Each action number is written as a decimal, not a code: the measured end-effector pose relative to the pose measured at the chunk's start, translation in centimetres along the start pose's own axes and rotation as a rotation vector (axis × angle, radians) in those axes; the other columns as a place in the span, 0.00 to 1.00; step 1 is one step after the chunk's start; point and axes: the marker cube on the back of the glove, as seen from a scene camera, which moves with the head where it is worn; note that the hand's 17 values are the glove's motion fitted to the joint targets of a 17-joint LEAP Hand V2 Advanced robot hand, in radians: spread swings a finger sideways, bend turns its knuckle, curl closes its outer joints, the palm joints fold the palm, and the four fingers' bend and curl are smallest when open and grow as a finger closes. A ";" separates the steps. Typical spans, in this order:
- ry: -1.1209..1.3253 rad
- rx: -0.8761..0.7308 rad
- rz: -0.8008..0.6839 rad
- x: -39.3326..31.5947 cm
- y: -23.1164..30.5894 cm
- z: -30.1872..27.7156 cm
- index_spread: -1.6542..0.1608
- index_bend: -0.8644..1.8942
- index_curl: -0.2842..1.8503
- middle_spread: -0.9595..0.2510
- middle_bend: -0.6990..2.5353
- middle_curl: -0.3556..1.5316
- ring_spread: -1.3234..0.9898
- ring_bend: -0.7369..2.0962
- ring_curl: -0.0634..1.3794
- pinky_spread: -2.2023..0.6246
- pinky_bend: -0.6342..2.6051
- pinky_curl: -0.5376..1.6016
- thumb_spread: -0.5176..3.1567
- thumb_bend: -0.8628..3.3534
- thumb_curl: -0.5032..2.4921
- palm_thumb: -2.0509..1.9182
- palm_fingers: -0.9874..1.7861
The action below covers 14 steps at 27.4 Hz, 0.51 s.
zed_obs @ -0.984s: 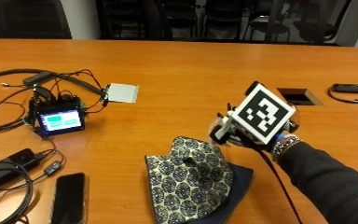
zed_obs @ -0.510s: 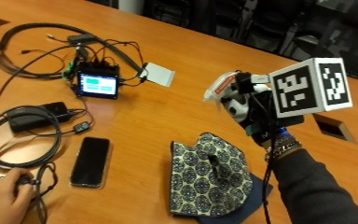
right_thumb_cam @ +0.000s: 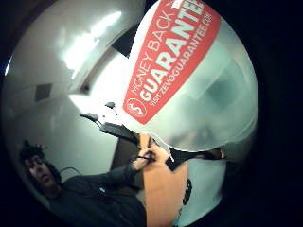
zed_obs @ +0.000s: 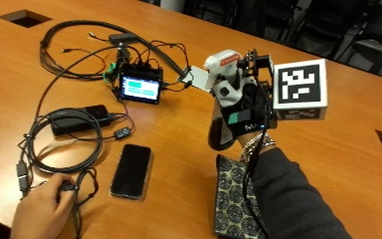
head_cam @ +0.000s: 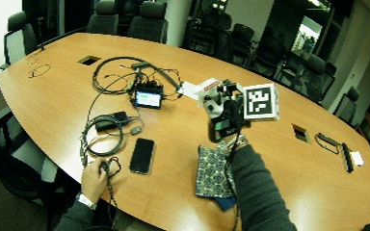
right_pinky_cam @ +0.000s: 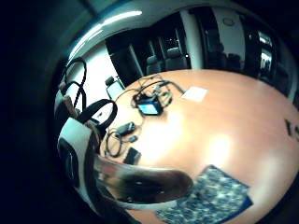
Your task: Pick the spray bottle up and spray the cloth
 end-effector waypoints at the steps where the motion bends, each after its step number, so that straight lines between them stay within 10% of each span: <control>1: -0.042 0.005 0.028 0.7 0.3 0.6 0.76 0.38 0.40 0.62 0.39 0.49 0.48 0.52 0.37 0.66 0.39 0.45 0.38 0.20 0.39 0.74 0.83; 14: -0.192 0.006 0.224 6.0 3.6 5.6 0.76 0.37 0.39 0.63 0.39 0.49 0.49 0.52 0.37 0.66 0.39 0.45 0.41 0.20 0.38 0.75 0.82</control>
